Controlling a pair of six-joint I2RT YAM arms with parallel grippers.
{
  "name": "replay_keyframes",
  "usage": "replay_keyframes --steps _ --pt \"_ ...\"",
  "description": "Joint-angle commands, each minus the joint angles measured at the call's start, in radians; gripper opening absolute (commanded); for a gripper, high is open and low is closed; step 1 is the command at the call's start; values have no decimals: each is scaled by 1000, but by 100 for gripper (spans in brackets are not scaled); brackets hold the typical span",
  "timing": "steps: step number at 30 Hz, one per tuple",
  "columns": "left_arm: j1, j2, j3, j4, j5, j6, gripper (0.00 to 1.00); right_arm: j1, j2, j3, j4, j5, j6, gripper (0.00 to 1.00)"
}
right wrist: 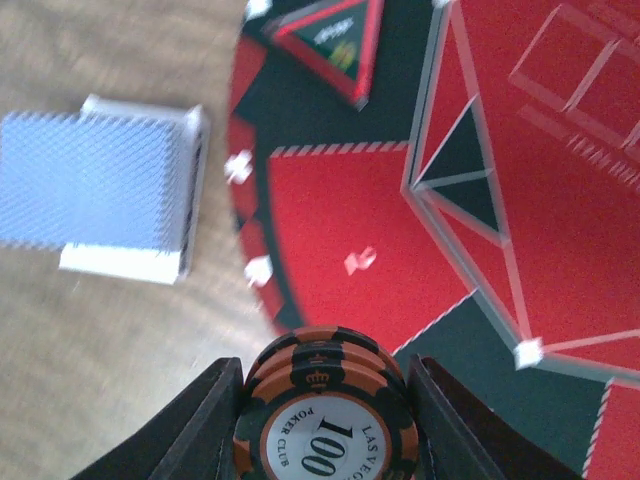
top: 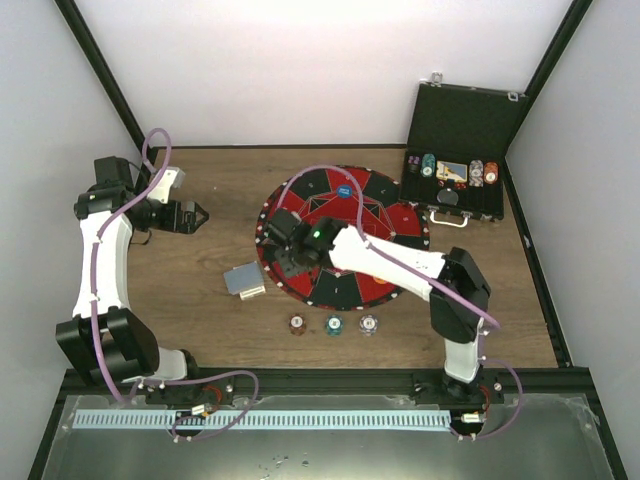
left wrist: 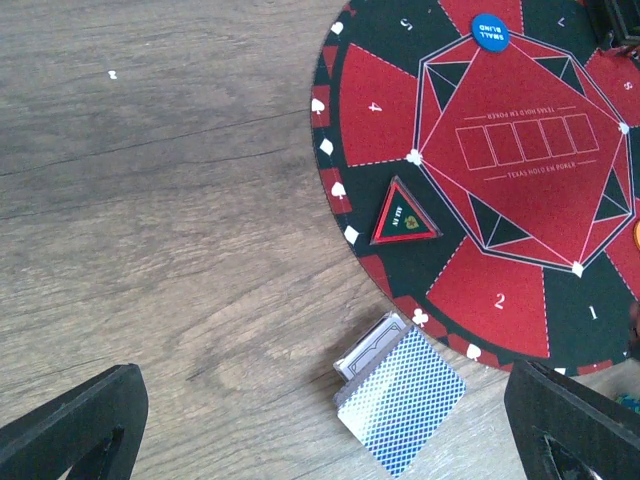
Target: Distribute texas hold em gaming equipment
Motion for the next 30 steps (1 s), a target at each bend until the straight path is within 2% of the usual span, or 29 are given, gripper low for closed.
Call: replay_keyframes --steps 1,8,19,30 --pt "5 -21 29 -6 22 5 100 -94 85 87 54 -13 -105 27" --pt "6 -17 32 -13 42 -7 100 -214 265 227 94 -67 -169 26" --pt "5 -26 26 -25 43 10 100 -243 511 412 96 -121 -183 27" --pt "5 -37 40 -38 37 23 100 -243 581 479 82 -168 -167 27"
